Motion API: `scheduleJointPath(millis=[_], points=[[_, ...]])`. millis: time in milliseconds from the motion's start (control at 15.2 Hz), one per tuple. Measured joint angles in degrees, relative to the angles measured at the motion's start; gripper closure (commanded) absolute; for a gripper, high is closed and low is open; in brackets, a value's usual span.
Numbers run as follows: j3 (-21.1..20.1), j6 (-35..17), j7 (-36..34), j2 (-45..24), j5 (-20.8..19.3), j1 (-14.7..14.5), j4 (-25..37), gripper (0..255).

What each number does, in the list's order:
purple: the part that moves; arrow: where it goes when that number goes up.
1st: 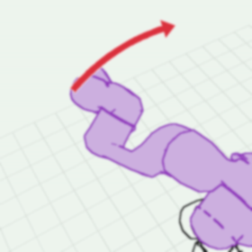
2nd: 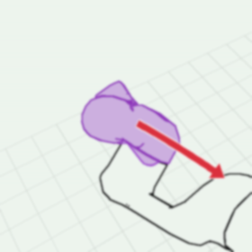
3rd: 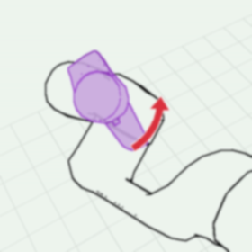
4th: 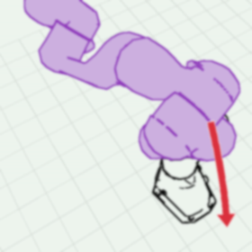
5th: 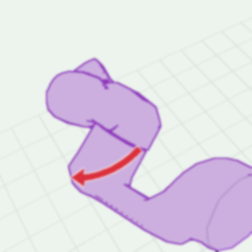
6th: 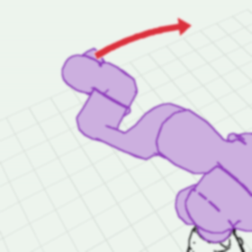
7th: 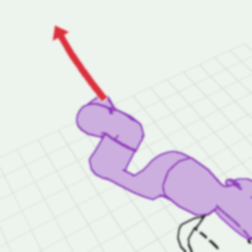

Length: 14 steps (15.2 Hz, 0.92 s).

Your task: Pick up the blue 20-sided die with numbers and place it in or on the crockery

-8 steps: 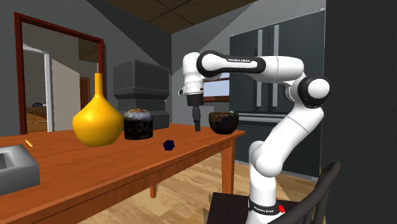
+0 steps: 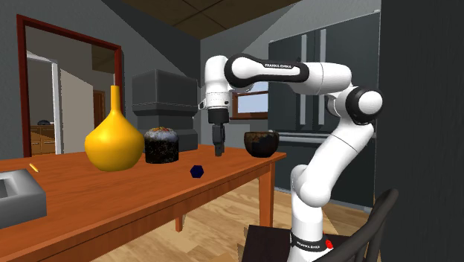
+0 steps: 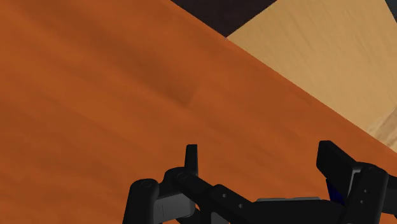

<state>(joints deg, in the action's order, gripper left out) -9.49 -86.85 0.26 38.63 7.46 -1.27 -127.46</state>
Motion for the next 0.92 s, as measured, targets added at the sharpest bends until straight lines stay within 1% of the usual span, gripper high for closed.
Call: scheduleJointPath(millis=[198, 528, 924], points=[[-3.7, -2.8, -4.9, -2.4, 2.7, -0.8, 1.6, 0], [-8.5, -7.0, -11.2, -7.3, 4.9, -1.1, 5.5, 0], [-9.5, -11.6, -11.7, -7.4, 5.6, -1.4, 1.5, 0]])
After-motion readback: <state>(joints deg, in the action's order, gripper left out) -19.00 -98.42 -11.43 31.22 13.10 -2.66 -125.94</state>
